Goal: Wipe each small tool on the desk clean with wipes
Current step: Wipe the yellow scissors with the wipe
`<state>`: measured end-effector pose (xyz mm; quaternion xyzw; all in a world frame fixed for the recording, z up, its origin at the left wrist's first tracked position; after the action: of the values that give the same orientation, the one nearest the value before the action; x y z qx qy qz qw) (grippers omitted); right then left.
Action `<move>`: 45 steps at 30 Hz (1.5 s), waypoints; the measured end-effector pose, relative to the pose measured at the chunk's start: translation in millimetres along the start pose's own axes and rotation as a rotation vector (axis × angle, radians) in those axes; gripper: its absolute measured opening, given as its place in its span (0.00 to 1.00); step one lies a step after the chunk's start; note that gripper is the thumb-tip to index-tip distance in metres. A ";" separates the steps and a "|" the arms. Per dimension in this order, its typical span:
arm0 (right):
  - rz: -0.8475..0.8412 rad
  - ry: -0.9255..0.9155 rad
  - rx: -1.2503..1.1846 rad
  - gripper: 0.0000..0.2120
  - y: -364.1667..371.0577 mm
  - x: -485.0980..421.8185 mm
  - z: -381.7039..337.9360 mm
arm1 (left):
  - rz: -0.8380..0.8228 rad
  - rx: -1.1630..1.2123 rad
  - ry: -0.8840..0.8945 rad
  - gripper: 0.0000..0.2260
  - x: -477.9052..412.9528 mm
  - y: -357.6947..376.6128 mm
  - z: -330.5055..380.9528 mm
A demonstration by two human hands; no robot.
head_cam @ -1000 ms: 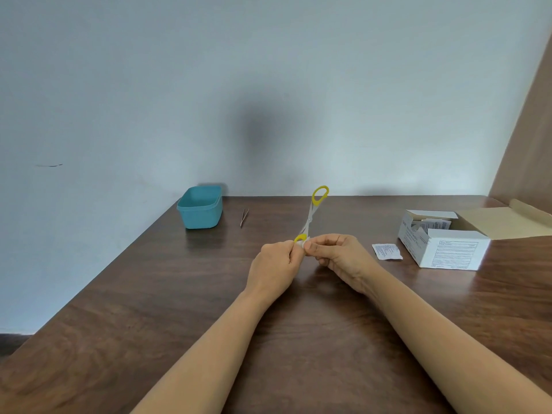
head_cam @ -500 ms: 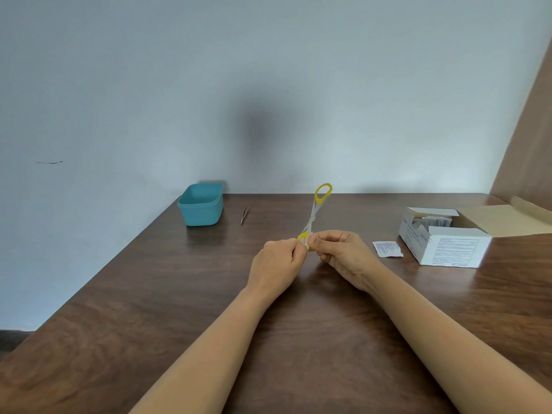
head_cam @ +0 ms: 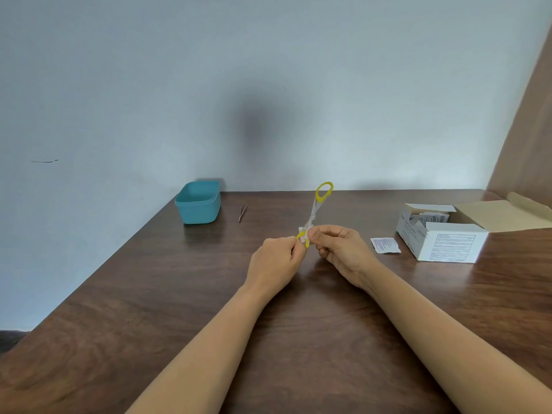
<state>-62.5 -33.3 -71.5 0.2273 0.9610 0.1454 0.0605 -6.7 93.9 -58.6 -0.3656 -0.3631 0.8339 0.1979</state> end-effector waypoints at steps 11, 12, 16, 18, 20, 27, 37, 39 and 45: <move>0.106 -0.027 -0.101 0.03 -2.6 0.3 1.1 | -0.041 -0.025 0.037 0.22 0.2 1.1 3.4; 0.135 -0.024 -0.171 0.03 -4.4 0.0 0.7 | -0.043 -0.040 0.038 0.21 1.1 1.7 5.1; 0.095 -0.023 -0.139 0.03 -2.9 0.5 0.2 | -0.021 -0.050 0.014 0.20 2.2 -0.2 6.0; 0.009 -0.039 0.019 0.03 2.4 2.3 -0.9 | 0.003 -0.037 -0.014 0.22 1.5 -3.6 3.2; -0.052 -0.050 0.135 0.03 6.1 4.2 -1.6 | 0.023 -0.016 -0.033 0.23 0.4 -6.2 0.8; 0.073 -0.050 0.011 0.02 0.3 3.5 -0.2 | -0.022 -0.084 0.010 0.23 0.5 -2.3 2.6; 0.240 -0.019 -0.402 0.02 -13.2 -2.4 0.8 | -0.073 -0.198 0.079 0.20 4.0 3.1 14.9; 0.186 -0.021 -0.302 0.03 -10.5 -2.1 0.3 | -0.071 -0.187 0.049 0.21 4.3 2.7 13.0; 0.134 -0.072 -0.049 0.04 0.7 3.7 -1.7 | -0.040 -0.141 -0.010 0.22 1.8 -0.9 8.0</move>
<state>-65.7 -31.5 -69.9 0.2948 0.9369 0.1645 0.0908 -13.8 91.8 -55.0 -0.3671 -0.4291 0.8039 0.1867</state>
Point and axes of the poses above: each hand's wrist, its own x-axis away from the middle knuckle, its own y-axis out of the palm, z = x × y, the point moved 5 cm from there along -x, towards the middle knuckle, and after that the axes turned 3 degrees about -x, right-handed, at the moved point
